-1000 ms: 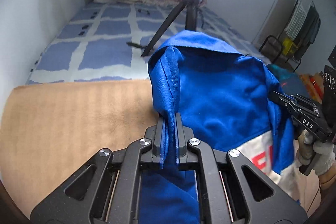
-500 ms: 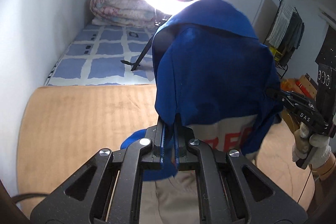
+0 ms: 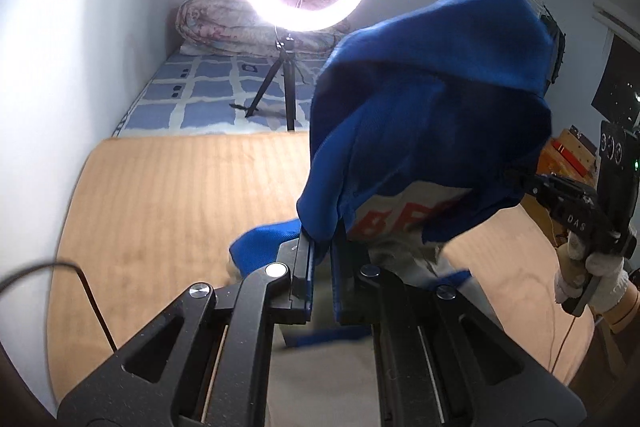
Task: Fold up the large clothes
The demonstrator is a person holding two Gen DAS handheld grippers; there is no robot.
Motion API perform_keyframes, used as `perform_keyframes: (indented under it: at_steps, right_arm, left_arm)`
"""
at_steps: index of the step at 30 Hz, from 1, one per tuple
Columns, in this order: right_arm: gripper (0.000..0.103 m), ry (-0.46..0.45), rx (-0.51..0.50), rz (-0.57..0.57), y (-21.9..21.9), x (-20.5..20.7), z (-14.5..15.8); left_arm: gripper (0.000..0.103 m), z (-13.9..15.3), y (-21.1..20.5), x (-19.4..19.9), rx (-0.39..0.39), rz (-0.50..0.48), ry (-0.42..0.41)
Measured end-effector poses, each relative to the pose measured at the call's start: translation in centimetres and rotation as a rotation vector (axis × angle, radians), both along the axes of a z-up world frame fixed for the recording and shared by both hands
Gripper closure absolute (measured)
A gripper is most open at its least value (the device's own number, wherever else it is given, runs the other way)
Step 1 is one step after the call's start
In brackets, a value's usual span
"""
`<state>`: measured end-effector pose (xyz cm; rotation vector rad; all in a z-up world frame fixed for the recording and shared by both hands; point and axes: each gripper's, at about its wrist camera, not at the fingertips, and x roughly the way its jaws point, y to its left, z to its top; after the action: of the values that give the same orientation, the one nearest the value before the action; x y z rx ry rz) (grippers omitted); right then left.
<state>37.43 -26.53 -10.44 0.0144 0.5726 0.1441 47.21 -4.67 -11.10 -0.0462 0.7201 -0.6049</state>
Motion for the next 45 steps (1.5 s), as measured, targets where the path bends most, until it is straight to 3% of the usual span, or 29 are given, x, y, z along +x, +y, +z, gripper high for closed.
perform_keyframes:
  at_steps: [8,14,17,21,25,26,27,29,32,36,39,40,42,44,45]
  right_arm:
    - [0.099,0.012,-0.051,0.028,2.0,-7.8,-2.6]
    - [0.099,0.092,-0.01,0.029,2.8,-12.5,-7.4]
    - [0.099,0.125,-0.069,0.035,4.1,-13.5,-9.6]
    - [0.098,0.123,-0.207,0.058,6.0,-14.3,-10.3]
    - [0.096,0.154,-0.238,0.085,5.5,-15.2,-9.7]
    - [0.094,0.166,-0.239,0.085,5.2,-15.7,-9.5]
    - [0.093,0.178,-0.227,0.081,4.8,-16.4,-9.4]
    - [0.087,0.196,-0.167,0.074,3.4,-17.1,-9.1]
    - [0.063,0.209,0.021,0.057,1.1,-18.3,-8.7]
    - [0.059,0.259,0.378,0.048,-1.6,-17.5,-9.1]
    - [0.059,0.303,0.566,0.036,-2.3,-15.6,-10.3]
    - [0.059,0.317,0.598,0.027,-2.3,-15.1,-10.7]
    - [0.059,0.351,0.639,0.008,-2.1,-13.9,-11.8]
    - [0.06,0.377,0.649,-0.014,-1.6,-13.1,-12.9]
    - [0.072,0.387,0.667,-0.024,-1.6,-12.8,-13.4]
  left_arm:
    - [0.099,-3.3,1.4,-7.7,0.009,-0.02,0.047]
    - [0.099,-8.1,1.9,-12.0,0.121,-0.043,0.112]
    - [0.099,-9.9,1.9,-13.5,0.201,-0.048,0.11]
    - [0.099,-9.8,3.1,-14.9,0.182,-0.041,0.116]
    - [0.098,-9.1,5.3,-15.9,0.148,-0.034,0.139]
    - [0.088,-8.9,5.9,-16.4,0.124,-0.028,0.147]
    - [0.068,-8.4,6.7,-16.7,0.082,-0.015,0.162]
    - [0.045,-7.5,9.0,-16.1,-0.059,0.032,0.204]
    - [0.045,-7.5,11.0,-13.4,-0.269,0.098,0.322]
    - [0.045,-9.0,11.0,-9.9,-0.453,0.141,0.463]
    - [0.046,-10.0,9.7,-8.5,-0.49,0.132,0.528]
    - [0.048,-10.4,9.2,-8.2,-0.48,0.133,0.545]
    - [0.079,-11.3,8.5,-7.8,-0.469,0.139,0.577]
    - [0.096,-12.0,8.3,-7.7,-0.475,0.151,0.599]
    - [0.098,-12.1,8.3,-7.9,-0.479,0.157,0.592]
